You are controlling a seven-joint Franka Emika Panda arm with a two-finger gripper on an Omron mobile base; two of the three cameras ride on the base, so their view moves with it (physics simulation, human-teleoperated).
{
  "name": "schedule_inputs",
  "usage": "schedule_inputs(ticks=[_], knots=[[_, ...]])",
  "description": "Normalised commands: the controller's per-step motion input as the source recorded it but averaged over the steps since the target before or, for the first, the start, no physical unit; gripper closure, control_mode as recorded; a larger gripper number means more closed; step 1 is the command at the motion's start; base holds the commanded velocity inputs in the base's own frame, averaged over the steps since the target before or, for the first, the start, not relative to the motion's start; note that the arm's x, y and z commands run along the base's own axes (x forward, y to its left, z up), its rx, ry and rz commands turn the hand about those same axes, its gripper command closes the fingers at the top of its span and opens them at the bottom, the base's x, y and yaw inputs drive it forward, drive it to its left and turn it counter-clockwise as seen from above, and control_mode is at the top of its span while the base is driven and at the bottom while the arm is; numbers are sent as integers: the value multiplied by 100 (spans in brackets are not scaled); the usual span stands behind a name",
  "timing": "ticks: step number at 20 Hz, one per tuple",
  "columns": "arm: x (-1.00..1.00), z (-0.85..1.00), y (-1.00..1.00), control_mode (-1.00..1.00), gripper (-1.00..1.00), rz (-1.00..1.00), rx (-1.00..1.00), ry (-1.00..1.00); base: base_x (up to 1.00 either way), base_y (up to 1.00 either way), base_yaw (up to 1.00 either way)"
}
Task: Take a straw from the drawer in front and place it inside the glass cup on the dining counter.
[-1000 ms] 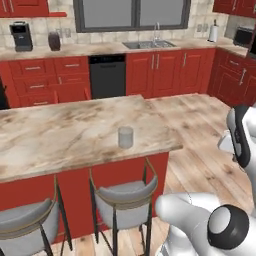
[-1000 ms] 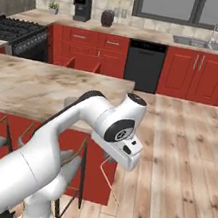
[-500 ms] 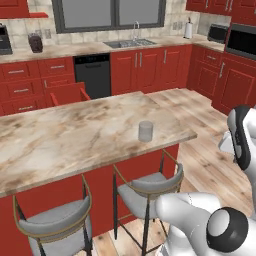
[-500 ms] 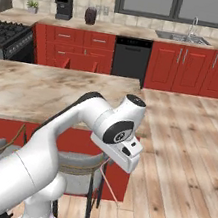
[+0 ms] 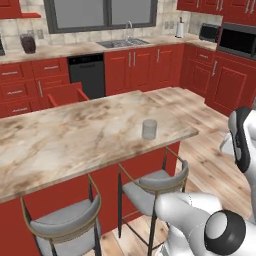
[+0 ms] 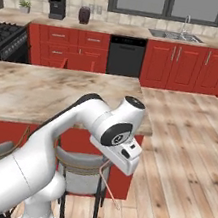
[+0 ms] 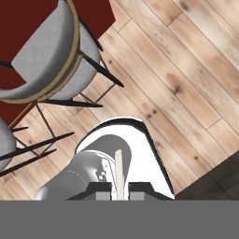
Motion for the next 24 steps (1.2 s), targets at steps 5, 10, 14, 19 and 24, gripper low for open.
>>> schedule_inputs(ticks=[5, 10, 14, 19, 24], knots=[[0, 0, 0, 100, 100, 0, 0, 0, 44, 10, -8], [0, 0, 0, 100, 100, 0, 0, 0, 42, 15, -8], [0, 0, 0, 100, 100, 0, 0, 0, 16, 15, -6], [0, 0, 0, 100, 100, 0, 0, 0, 11, 9, -3], [0, 0, 0, 100, 100, 0, 0, 0, 9, 9, 0]])
